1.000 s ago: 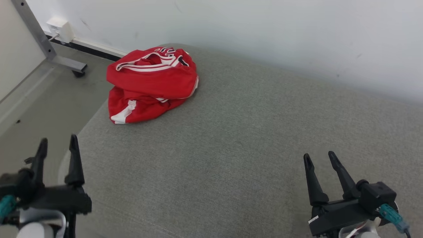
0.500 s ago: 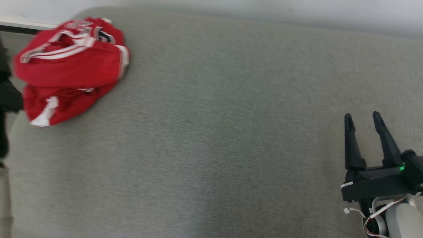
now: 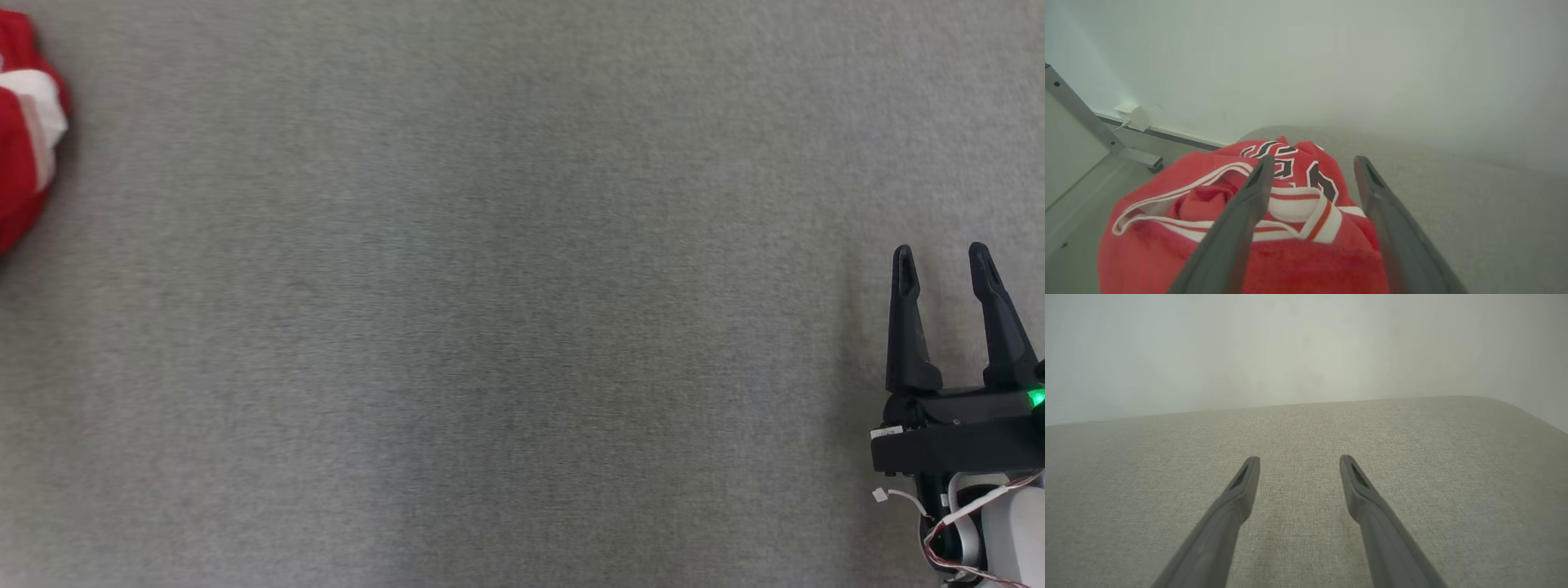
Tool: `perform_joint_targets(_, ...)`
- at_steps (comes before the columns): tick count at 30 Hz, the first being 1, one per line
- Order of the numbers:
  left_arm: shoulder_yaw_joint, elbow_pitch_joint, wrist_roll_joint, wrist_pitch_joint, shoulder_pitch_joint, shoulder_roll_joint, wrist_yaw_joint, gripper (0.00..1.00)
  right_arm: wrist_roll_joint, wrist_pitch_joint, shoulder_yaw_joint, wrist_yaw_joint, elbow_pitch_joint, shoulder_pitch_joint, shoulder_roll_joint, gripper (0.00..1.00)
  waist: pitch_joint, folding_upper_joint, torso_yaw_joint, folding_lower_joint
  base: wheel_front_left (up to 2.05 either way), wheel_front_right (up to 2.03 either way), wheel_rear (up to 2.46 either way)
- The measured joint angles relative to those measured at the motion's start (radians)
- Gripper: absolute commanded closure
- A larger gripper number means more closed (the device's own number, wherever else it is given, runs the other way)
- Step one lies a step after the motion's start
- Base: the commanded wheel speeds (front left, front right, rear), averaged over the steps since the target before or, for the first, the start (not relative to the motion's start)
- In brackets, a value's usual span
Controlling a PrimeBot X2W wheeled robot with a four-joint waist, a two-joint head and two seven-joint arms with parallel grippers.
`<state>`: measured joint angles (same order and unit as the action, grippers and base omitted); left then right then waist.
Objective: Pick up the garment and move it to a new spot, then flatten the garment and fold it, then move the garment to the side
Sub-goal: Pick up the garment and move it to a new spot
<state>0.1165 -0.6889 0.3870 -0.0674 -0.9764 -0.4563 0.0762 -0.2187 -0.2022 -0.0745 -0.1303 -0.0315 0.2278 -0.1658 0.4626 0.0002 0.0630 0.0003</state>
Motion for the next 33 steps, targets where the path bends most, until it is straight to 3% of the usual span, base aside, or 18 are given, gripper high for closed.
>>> perform_joint_targets(8,-0.020,-0.217,-0.016,-0.123,-0.048,-0.040,-0.041,0.00,0.011,0.010,-0.003,0.000,0.017,0.005,0.001,0.00,0.054,0.0000,-0.061,-0.0002,0.00,0.00,0.00)
perform_joint_targets(13,-0.020,-0.309,0.002,-0.186,-0.068,-0.036,-0.032,0.00,0.017,0.010,-0.003,0.000,0.022,0.005,0.004,0.00,0.057,-0.0001,-0.066,-0.0003,0.00,0.00,0.00)
perform_joint_targets(14,-0.020,-0.324,0.014,-0.193,-0.071,-0.034,-0.031,0.07,0.017,0.010,-0.001,0.000,0.022,0.006,0.005,0.00,0.056,-0.0002,-0.066,-0.0004,0.00,0.00,0.00)
perform_joint_targets(15,-0.025,-0.334,0.014,-0.196,-0.072,-0.034,-0.024,0.89,0.017,0.010,0.001,0.000,0.022,0.007,0.005,0.00,0.055,-0.0003,-0.066,-0.0005,0.00,0.00,0.00)
perform_joint_targets(16,-0.025,-0.338,0.015,-0.181,-0.073,-0.034,-0.023,1.00,0.017,0.010,0.003,0.000,0.022,0.008,0.006,0.00,0.055,-0.0002,-0.066,-0.0004,0.00,0.00,0.00)
perform_joint_targets(27,-0.053,-0.311,-0.027,0.122,-0.120,-0.051,-0.016,1.00,0.003,-0.004,0.017,0.000,-0.028,0.008,0.016,0.00,0.005,-0.0002,-0.051,-0.0004,0.00,0.00,0.00)
perform_joint_targets(33,-0.079,-0.241,-0.038,0.200,-0.197,-0.050,0.003,1.00,-0.014,-0.027,0.039,0.000,-0.084,-0.002,0.035,0.00,-0.056,-0.0002,-0.037,-0.0004,0.00,0.00,0.00)
